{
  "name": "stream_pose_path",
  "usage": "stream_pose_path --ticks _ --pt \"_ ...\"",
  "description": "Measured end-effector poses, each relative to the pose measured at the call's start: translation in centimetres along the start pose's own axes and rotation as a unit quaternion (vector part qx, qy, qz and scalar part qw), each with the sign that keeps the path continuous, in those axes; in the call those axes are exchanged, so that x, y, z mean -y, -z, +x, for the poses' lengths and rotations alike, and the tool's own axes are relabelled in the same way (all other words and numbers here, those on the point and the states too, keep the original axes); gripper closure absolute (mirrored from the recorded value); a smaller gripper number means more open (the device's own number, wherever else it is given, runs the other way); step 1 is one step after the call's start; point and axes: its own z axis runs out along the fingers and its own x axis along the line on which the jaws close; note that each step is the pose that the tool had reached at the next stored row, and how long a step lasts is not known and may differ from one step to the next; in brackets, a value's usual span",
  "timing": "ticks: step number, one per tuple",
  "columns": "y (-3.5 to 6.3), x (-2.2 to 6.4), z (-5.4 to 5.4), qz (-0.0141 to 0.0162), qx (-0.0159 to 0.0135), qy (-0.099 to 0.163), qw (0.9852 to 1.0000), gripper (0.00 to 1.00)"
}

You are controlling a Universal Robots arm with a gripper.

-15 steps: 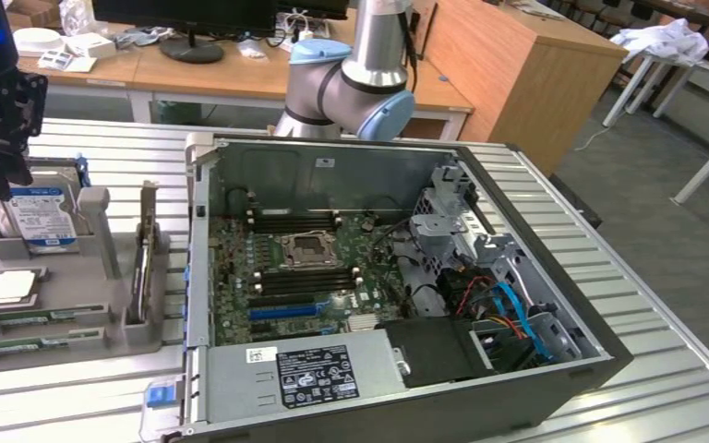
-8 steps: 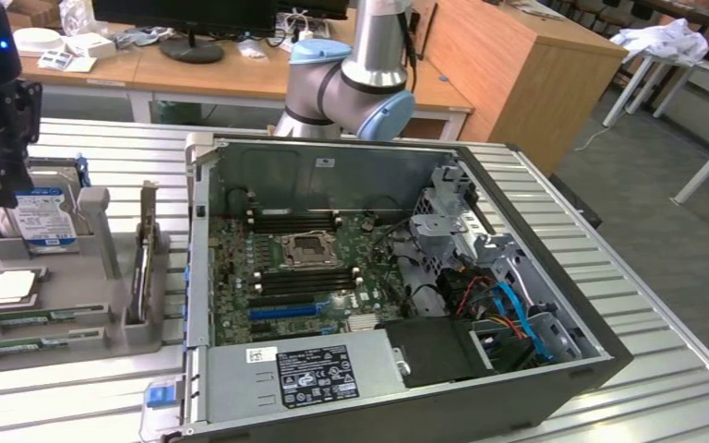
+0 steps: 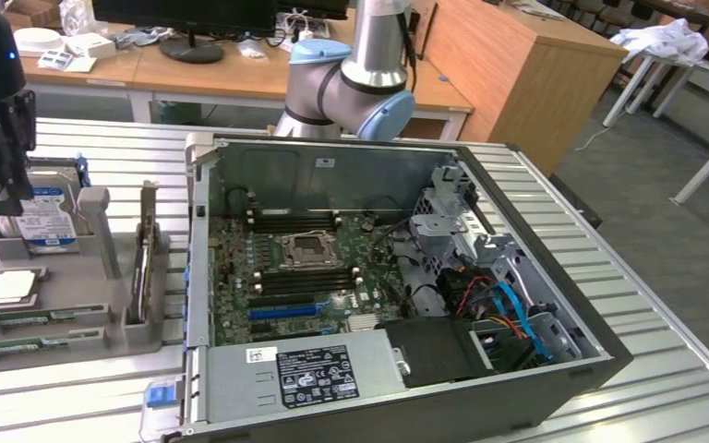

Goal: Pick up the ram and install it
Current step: 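Pick up the ram and move it above insertion slot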

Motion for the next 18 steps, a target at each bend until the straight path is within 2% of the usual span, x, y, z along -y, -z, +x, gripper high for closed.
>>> stream_pose_path --ticks 4,8,11,15,18 --pt "-0.51 0.01 0.0 -0.0001 -0.0011 0.036 0.9994 0.69" --pt "-0.95 0.02 0.0 -0.0003 -0.0023 0.071 0.9975 0.69" --pt "-0.96 0.05 0.5 -0.0004 -0.0021 0.073 0.9974 0.69" --pt "-1.07 0.21 2.0 -0.0005 -0.0020 0.073 0.9974 0.69" --pt "-1.60 0.33 3.1 -0.0004 -0.0018 0.073 0.9973 0.69"
